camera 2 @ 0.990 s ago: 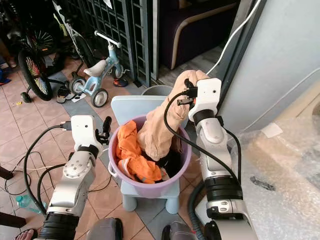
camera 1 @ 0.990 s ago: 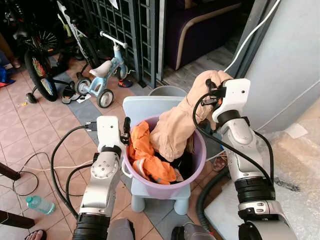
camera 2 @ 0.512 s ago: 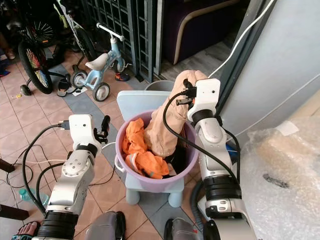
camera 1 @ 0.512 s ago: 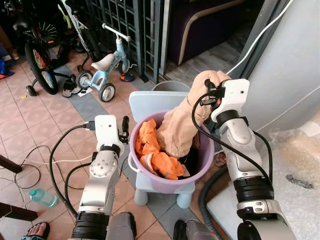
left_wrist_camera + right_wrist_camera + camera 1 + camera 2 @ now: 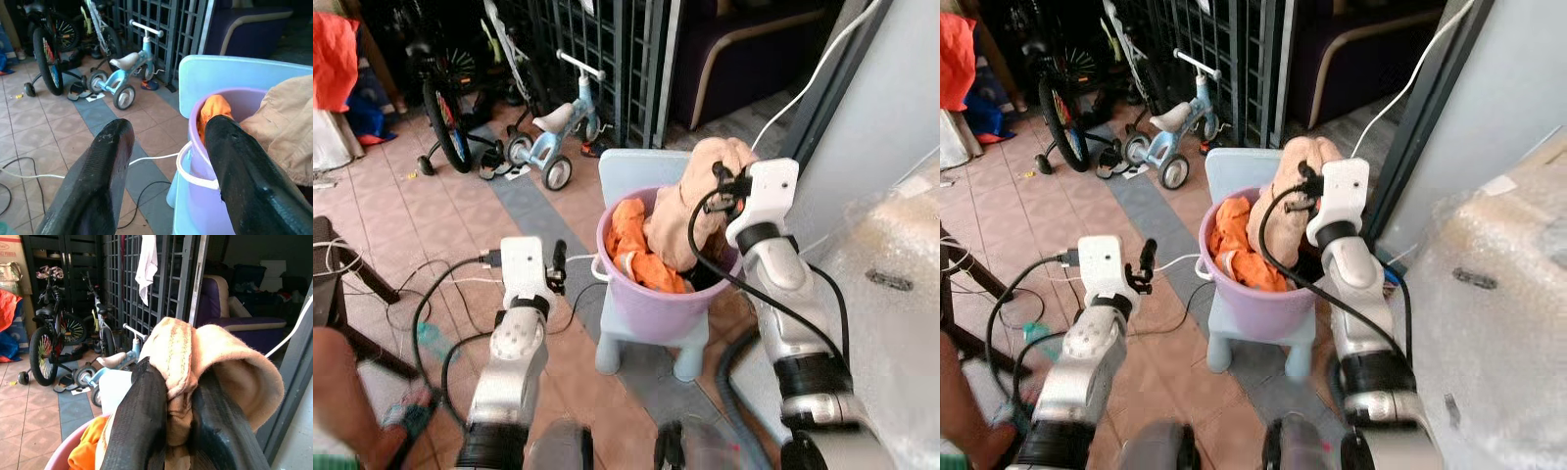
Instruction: Clothes washing
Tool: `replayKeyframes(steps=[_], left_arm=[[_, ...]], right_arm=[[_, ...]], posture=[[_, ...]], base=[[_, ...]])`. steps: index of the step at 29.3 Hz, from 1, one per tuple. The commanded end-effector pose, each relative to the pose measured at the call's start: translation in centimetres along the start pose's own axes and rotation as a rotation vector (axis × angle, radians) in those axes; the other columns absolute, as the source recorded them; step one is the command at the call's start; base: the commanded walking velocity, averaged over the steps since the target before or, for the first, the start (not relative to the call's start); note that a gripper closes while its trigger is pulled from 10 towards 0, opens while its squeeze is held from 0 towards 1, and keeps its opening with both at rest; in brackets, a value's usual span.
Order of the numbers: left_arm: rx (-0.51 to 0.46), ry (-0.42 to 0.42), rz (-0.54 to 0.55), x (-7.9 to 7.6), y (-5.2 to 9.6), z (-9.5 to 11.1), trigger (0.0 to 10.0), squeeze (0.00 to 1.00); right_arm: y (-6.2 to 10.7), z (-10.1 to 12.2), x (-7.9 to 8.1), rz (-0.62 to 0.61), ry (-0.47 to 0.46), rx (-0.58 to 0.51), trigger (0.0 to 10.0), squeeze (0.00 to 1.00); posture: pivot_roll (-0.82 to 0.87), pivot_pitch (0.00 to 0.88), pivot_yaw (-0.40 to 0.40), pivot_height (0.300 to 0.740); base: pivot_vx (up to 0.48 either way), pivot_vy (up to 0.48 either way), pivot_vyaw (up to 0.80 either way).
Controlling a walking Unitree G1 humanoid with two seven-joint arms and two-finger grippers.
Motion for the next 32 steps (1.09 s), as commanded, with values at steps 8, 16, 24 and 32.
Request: replayKeyframes(steps=[8, 16, 24, 32], left_arm=[[-0.067, 0.023, -0.027, 0.0, -0.1, 1.4, 10.0, 0.00], [-0.091, 0.038, -0.045, -0.2, 0.1, 1.8, 10.0, 0.00], [-0.103, 0.047, -0.060, -0.2, 0.1, 1.9, 10.0, 0.00], [-0.110, 0.047, -0.067, -0.2, 0.1, 2.1, 10.0, 0.00]], right_arm=[[-2.5, 6.4, -2.6, -0.065, 0.114, -0.174, 10.0, 0.00], [-3.1, 9.4, -6.3, -0.212, 0.194, -0.241, 10.0, 0.00], [-2.9, 10.4, -8.4, -0.296, 0.225, -0.273, 10.0, 0.00], [-3.3, 11.9, -9.0, -0.312, 0.279, -0.315, 10.0, 0.00]], posture=[[-0.02, 0.051, 0.000, 0.740], [-0.02, 0.049, 0.002, 0.740], [-0.02, 0.049, 0.006, 0.740], [-0.01, 0.047, 0.009, 0.740]], base=[[0.000, 0.000, -0.40], [0.137, 0.000, -0.80], [0.362, 0.000, -0.80], [0.398, 0.000, -0.80]])
Point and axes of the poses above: a point about 5 cm out from each wrist's last joint towards the gripper, its own y axis pointing back from the gripper into the wrist, its own z axis along the axis of the wrist's last joint, x = y × z, the point moved 5 cm from there along -y, pointing out of the wrist towards the gripper, and after that the axes turned 10 degrees about -y, right-handed, at the moved point
